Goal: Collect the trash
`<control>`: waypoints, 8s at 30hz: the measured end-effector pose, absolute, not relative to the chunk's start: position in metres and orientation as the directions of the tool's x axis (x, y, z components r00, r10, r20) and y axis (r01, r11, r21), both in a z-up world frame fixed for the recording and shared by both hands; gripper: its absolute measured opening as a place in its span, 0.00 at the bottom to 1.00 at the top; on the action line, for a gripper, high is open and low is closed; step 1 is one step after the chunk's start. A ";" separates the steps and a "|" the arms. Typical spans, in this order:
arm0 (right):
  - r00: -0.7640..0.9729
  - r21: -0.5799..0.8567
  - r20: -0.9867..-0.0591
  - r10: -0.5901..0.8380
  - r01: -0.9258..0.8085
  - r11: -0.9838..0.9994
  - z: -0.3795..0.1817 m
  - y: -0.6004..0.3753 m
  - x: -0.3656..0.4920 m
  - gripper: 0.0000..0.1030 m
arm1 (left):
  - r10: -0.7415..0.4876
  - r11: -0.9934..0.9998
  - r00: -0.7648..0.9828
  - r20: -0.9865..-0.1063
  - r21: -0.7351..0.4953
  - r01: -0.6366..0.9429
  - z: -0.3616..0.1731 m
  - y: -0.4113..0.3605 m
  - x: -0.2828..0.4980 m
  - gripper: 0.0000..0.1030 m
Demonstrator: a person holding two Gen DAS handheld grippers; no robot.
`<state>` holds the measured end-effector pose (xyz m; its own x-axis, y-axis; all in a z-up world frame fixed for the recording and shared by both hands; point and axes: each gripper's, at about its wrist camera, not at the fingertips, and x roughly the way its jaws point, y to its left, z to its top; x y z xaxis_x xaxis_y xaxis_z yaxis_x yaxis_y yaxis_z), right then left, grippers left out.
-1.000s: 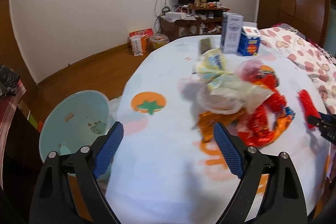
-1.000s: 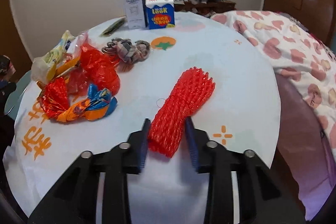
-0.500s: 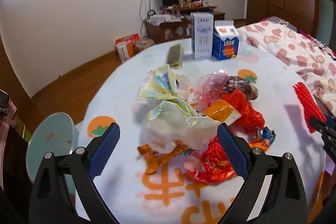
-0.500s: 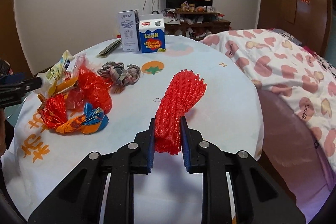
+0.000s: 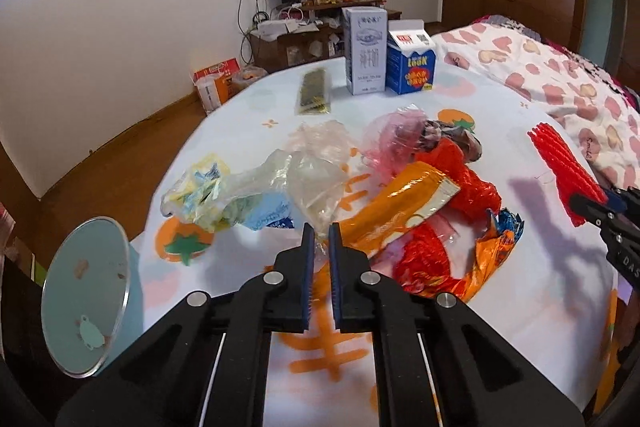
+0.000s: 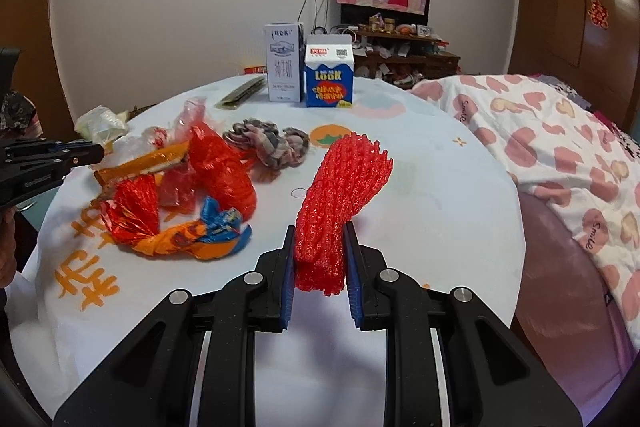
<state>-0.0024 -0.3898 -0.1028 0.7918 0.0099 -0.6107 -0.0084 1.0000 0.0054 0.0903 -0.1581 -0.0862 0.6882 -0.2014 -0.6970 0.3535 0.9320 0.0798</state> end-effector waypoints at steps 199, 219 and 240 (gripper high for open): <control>0.774 -0.007 -0.632 0.020 -0.032 0.999 -0.096 -0.343 0.025 0.62 | -0.222 0.949 0.725 -0.652 0.026 0.313 -0.089 -0.066 0.084 0.01; 0.747 0.018 -0.662 0.069 -0.077 0.997 -0.086 -0.330 0.058 0.10 | -0.224 0.968 0.777 -0.589 -0.045 0.245 -0.059 -0.032 0.080 0.01; 0.743 -0.019 -0.669 -0.021 0.011 1.000 -0.100 -0.380 0.032 0.10 | -0.158 0.975 0.737 -0.657 0.016 0.224 -0.109 -0.042 0.094 0.69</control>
<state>0.0319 -0.3799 -0.1004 0.7426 -0.0214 -0.6694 0.0114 0.9997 -0.0193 0.0939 -0.0416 -0.1094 0.7368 -0.1579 -0.6575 0.2236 0.9745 0.0165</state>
